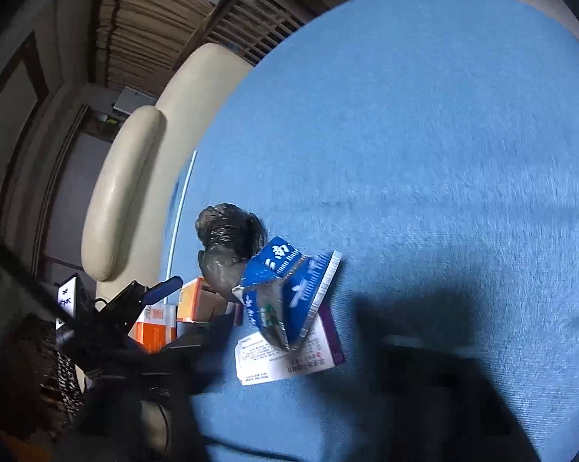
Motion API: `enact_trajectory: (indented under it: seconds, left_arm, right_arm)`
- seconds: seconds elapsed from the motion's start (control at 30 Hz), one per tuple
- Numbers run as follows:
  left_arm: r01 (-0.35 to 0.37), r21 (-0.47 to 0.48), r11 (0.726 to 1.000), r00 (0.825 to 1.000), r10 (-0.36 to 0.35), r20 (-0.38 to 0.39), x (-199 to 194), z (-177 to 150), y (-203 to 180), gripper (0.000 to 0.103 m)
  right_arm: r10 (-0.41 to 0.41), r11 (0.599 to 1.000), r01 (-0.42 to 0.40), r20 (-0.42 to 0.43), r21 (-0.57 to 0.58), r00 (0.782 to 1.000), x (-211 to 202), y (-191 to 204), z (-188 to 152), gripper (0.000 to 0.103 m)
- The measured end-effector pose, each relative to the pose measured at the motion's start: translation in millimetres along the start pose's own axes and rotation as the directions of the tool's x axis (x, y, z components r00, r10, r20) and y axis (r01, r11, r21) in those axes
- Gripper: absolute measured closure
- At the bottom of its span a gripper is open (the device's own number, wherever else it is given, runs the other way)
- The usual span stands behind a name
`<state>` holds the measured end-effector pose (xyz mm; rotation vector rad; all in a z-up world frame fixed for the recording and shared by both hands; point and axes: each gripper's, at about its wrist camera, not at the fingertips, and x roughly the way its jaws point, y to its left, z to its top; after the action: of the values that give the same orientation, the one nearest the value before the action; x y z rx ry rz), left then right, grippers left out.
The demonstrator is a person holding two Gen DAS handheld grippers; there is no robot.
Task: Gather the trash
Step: 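Grasp the blue-white box with the right gripper while the left grasps the yellow box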
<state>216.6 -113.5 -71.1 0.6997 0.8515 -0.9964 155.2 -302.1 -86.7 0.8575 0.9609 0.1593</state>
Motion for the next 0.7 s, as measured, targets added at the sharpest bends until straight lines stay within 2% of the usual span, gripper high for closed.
enact_trajectory:
  seconds: [0.07,0.13,0.3,0.33,0.4,0.43,0.5,0.6,0.63,0.67,0.7]
  left_arm:
    - [0.0,0.015,1.0,1.0,0.0,0.017,-1,-3,-2,0.028]
    - [-0.014,0.028,1.0,1.0,0.013,0.024,-7,-9,-2,0.028]
    - [-0.016,0.016,1.0,1.0,0.015,0.008,-12,-10,7,0.028]
    - [-0.005,0.008,1.0,1.0,0.005,0.001,-9,-8,8,0.028]
    - [0.006,-0.003,1.0,1.0,-0.006,-0.009,-7,-5,12,0.028]
    - [0.008,-0.006,1.0,1.0,-0.008,-0.026,-3,-3,13,0.028]
    - [0.021,-0.008,1.0,0.998,-0.021,-0.059,6,-2,12,0.028]
    - [0.045,0.001,0.999,0.995,-0.045,-0.083,16,-5,4,0.029]
    - [0.057,-0.005,0.998,0.995,-0.057,-0.079,18,-7,2,0.032]
    - [0.067,-0.013,0.998,0.995,-0.068,-0.077,19,-10,0,0.046]
    - [0.073,-0.028,0.997,0.995,-0.075,-0.072,19,-11,0,0.047]
  right_arm:
    - [0.013,0.999,-0.013,0.006,-0.041,1.0,4,10,3,0.022]
    - [-0.025,0.998,0.024,-0.017,-0.054,1.0,14,16,7,0.024]
    - [-0.042,0.999,0.043,-0.115,0.006,0.992,54,15,11,0.042]
    - [-0.038,0.999,0.039,-0.109,0.006,0.993,57,16,11,0.047]
    - [-0.043,0.999,0.042,-0.113,-0.004,0.993,65,20,11,0.065]
    - [-0.022,1.0,0.023,-0.111,0.004,0.994,68,22,12,0.065]
    - [-0.031,0.999,0.029,-0.092,-0.023,0.995,71,28,11,0.07]
    - [-0.049,0.998,0.047,-0.051,-0.044,0.997,63,30,6,0.073]
    - [-0.046,0.998,0.044,-0.043,-0.04,0.998,63,29,5,0.073]
    - [-0.034,0.999,0.033,-0.033,-0.035,0.999,59,27,4,0.073]
    - [-0.021,0.999,0.02,-0.022,-0.032,1.0,54,26,2,0.073]
